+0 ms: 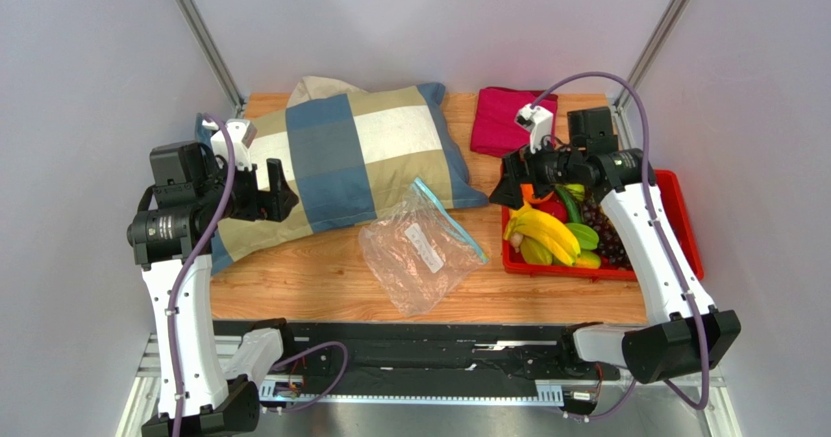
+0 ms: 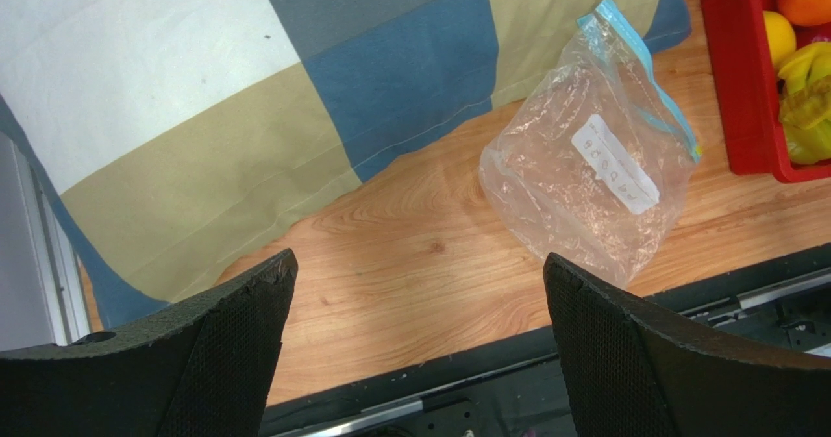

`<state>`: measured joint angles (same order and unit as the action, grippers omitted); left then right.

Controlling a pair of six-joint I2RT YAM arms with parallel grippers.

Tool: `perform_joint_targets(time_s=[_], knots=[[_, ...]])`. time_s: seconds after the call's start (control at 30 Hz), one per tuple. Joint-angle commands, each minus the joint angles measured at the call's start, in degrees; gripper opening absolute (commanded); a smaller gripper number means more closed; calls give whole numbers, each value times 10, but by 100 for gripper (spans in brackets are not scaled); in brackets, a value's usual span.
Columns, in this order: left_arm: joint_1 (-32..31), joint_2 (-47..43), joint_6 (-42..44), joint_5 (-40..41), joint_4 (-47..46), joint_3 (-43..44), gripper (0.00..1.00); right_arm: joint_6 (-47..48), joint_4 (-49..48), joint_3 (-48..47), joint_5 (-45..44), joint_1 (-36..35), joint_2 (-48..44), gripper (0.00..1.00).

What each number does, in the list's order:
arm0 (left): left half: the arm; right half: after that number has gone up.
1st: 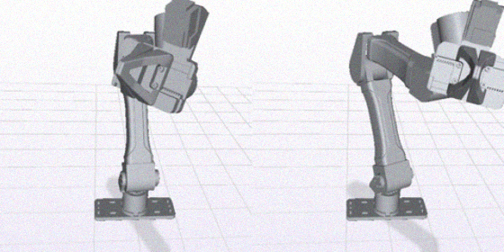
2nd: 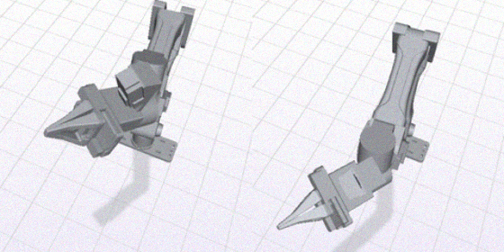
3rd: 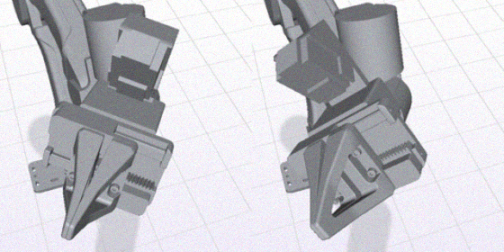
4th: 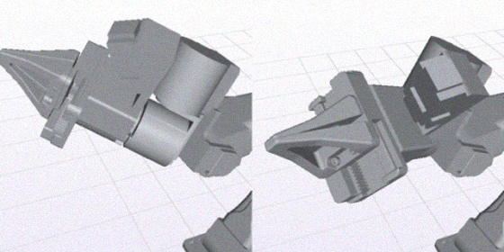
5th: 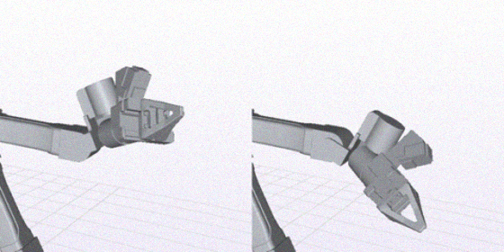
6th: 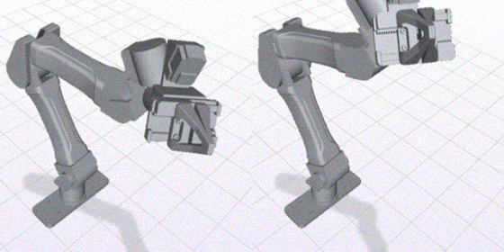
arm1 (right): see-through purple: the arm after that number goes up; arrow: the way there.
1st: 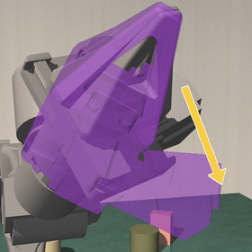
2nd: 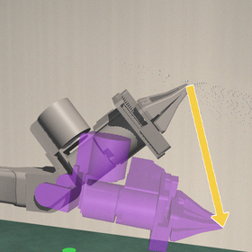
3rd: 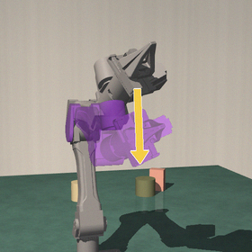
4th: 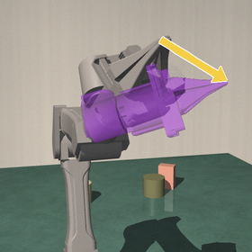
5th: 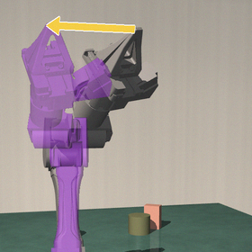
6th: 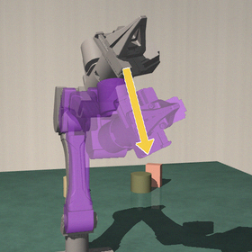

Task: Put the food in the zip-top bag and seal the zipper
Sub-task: Pick up the zipper food storage bag at the center of the board.

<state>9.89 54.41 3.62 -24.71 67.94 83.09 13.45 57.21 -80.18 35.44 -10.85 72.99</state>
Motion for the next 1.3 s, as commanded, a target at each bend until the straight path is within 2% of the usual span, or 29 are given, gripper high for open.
perform_joint_targets(time_s=[0.0,0.37,0.7,1.0,1.2,1.27], knots=[[0,-18,-15,-33,-33,-1,99,33,-16,5,-3,-42,37,100],[0,-28,-10,-96,-60,-7,99,61,-18,0,23,-103,163,89],[0,-29,-2,-114,-69,-19,99,65,-44,-6,31,-125,275,86],[0,-25,-11,-127,-79,-24,99,69,-84,-6,9,-138,330,84],[0,-27,-19,-132,-86,-36,99,81,-91,-17,9,-146,363,78],[0,-26,-22,-133,-89,-39,99,82,-90,-23,14,-145,372,72]])
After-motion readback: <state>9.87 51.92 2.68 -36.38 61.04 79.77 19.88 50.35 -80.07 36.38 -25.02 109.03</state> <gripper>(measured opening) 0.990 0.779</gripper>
